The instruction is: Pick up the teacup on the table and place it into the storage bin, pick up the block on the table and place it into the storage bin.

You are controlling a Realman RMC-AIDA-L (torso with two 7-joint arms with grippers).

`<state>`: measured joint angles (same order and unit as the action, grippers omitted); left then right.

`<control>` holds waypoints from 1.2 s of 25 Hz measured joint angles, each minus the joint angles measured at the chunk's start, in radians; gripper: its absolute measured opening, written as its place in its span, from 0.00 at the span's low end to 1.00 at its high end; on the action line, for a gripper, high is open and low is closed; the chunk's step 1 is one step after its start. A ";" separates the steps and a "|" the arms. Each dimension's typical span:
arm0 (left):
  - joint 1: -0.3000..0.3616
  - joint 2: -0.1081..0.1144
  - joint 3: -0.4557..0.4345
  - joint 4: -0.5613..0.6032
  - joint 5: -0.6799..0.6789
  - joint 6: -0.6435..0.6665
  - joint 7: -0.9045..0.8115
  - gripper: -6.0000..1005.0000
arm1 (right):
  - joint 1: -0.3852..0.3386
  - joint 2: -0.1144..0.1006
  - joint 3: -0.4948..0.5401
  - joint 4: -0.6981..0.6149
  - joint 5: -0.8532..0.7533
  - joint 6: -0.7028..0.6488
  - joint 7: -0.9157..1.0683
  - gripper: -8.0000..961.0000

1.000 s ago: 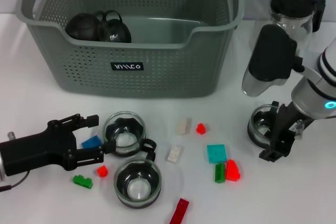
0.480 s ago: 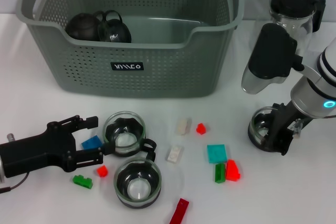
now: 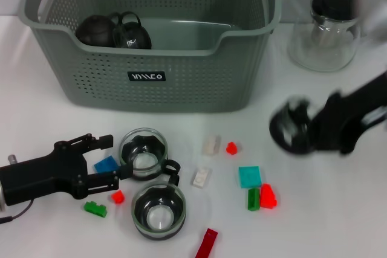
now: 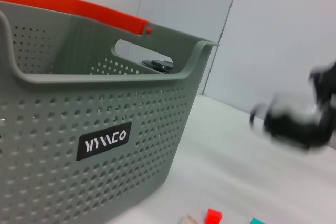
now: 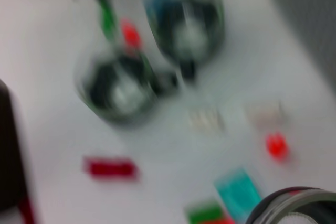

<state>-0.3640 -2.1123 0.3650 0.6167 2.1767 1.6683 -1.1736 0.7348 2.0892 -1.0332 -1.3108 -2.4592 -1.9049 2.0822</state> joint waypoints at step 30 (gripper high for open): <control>-0.017 0.000 0.000 0.000 0.000 -0.002 -0.025 0.85 | 0.632 -0.008 -0.014 0.727 -0.040 1.009 0.296 0.06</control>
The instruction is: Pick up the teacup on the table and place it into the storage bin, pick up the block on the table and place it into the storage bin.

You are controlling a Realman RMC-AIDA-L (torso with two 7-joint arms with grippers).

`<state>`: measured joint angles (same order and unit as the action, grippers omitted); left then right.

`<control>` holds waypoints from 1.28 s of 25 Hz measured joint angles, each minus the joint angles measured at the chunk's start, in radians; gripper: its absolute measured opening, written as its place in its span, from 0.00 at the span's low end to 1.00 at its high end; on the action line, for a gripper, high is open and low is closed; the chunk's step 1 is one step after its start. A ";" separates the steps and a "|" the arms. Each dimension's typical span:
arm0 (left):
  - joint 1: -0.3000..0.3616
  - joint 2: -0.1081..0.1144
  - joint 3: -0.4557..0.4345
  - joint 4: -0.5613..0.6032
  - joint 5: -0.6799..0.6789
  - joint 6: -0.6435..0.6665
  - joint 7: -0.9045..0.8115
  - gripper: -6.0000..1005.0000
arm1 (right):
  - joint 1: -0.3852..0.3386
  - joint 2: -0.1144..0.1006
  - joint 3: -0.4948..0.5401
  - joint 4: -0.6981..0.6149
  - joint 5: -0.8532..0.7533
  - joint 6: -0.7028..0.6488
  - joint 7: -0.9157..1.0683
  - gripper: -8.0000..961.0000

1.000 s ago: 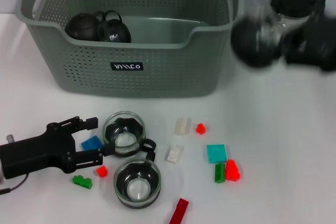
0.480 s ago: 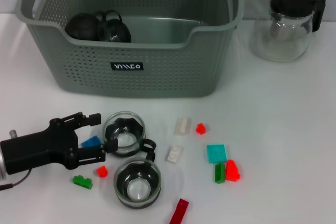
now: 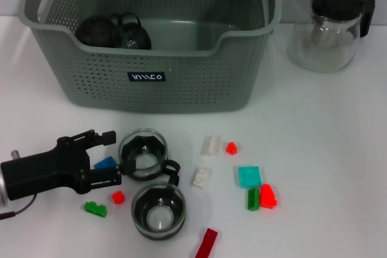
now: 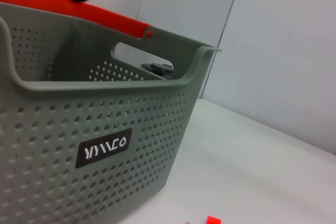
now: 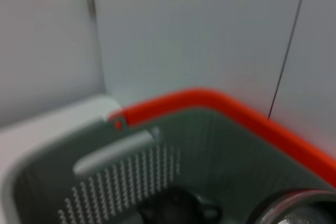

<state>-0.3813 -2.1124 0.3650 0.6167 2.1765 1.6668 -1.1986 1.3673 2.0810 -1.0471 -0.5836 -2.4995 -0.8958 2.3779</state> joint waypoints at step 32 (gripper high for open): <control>0.010 -0.009 0.000 -0.015 0.000 -0.026 0.000 0.85 | -0.007 0.023 -0.104 0.157 -0.031 0.097 -0.005 0.32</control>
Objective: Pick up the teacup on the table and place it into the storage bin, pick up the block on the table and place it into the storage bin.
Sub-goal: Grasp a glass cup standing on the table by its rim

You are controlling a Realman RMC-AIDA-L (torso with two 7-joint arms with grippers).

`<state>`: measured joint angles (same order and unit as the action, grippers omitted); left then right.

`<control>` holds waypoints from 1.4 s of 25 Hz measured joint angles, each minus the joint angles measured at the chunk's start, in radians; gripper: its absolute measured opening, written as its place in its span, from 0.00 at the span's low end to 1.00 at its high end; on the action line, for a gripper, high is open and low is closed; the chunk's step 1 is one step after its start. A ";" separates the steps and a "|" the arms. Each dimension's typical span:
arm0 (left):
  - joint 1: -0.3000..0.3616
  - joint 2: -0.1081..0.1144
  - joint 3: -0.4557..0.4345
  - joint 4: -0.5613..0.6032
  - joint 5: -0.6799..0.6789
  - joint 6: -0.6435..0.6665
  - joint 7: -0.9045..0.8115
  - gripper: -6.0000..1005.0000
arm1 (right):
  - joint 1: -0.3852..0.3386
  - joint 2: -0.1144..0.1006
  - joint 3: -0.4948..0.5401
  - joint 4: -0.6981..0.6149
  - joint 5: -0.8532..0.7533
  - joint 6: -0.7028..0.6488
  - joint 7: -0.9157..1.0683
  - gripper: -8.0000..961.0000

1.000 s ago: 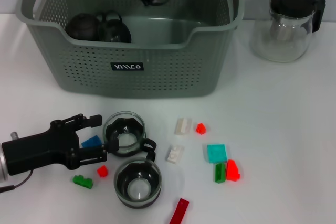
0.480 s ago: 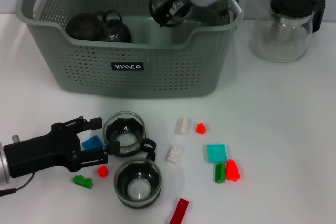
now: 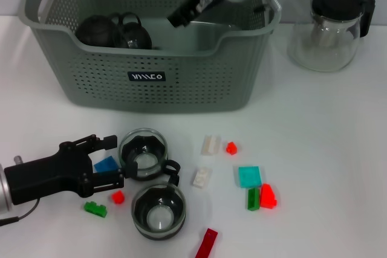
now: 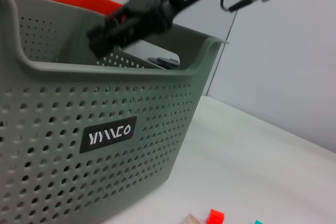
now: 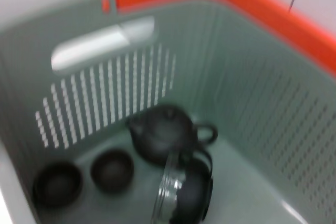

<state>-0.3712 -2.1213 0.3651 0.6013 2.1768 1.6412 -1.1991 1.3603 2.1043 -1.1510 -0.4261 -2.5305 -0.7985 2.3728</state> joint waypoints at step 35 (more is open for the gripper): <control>-0.025 0.022 0.030 0.239 0.049 0.133 -0.401 0.84 | -0.984 -0.035 0.377 -0.463 0.519 -0.908 -0.951 0.67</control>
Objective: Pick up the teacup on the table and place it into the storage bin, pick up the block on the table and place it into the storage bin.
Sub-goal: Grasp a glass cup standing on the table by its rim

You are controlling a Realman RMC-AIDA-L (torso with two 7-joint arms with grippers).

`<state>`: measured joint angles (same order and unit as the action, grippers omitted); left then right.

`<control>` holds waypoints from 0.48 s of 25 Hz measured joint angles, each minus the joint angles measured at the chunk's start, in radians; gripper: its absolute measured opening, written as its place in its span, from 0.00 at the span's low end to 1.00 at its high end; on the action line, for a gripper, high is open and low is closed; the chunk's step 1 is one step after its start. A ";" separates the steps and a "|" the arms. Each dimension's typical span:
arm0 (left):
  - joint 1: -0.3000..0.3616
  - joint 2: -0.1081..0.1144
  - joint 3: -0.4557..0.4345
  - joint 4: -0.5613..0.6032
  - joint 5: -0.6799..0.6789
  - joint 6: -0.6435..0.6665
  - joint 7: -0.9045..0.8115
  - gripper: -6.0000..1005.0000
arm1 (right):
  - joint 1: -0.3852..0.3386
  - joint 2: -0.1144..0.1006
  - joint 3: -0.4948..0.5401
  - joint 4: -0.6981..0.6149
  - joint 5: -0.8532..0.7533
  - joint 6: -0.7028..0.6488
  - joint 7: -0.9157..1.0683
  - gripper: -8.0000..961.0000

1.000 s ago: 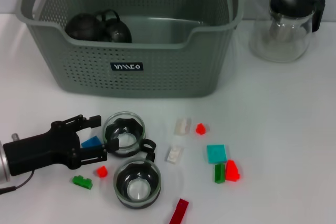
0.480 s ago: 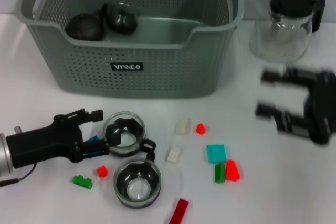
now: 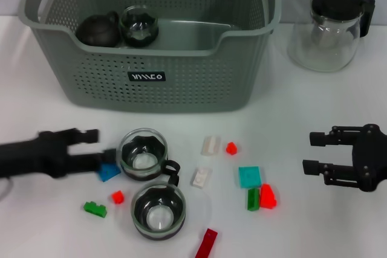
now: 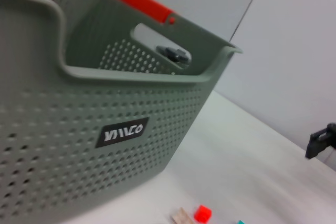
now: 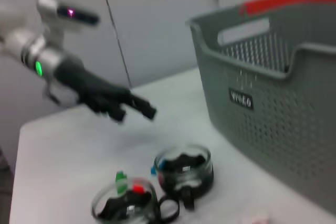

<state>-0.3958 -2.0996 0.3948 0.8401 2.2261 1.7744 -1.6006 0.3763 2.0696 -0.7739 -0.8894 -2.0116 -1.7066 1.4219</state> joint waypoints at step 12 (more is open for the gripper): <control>-0.160 0.001 0.402 0.622 0.337 0.180 -0.766 0.83 | 0.068 0.000 0.001 -0.005 -0.070 -0.016 0.057 0.67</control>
<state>-0.5556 -2.0990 0.7965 1.4625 2.5634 1.9545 -2.3666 0.4443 2.0698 -0.7730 -0.8943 -2.0813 -1.7223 1.4789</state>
